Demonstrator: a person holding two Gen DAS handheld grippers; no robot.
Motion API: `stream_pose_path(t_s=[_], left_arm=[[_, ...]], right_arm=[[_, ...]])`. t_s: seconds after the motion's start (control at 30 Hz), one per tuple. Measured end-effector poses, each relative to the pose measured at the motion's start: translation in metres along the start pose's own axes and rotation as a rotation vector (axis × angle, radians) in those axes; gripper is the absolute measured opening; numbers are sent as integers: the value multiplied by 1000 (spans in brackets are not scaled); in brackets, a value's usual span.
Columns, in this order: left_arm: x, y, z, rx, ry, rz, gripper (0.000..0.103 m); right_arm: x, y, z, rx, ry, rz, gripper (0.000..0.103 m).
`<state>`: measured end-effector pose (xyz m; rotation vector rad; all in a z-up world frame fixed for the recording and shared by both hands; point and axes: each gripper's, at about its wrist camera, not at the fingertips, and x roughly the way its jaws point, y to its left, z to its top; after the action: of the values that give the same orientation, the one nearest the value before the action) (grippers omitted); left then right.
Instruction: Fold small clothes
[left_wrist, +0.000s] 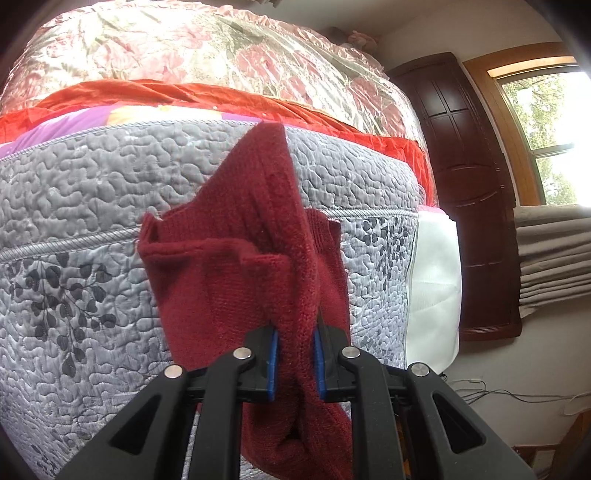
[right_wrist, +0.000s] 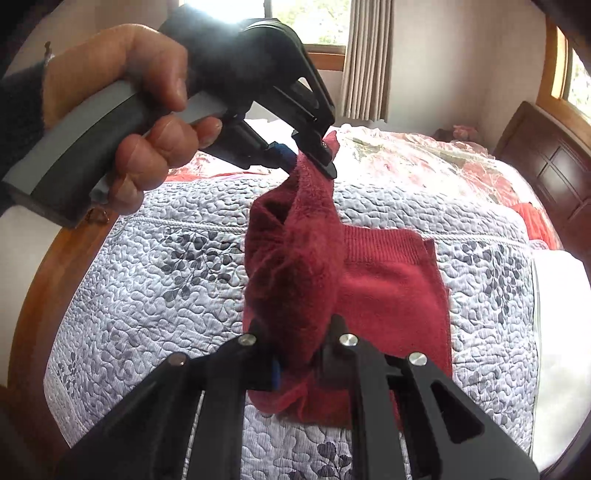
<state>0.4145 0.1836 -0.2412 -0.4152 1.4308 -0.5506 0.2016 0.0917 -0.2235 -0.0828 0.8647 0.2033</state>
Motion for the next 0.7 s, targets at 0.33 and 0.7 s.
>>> stream_pose_path(t_s=[0.33,0.7], left_arm=[[62,-47,8,38,46,73,15],[140,-86,4,83,99,164,15]], right_arm=[[8,-63,-24,123,11,14,11],[26,-129,-63,291,45,45,11]])
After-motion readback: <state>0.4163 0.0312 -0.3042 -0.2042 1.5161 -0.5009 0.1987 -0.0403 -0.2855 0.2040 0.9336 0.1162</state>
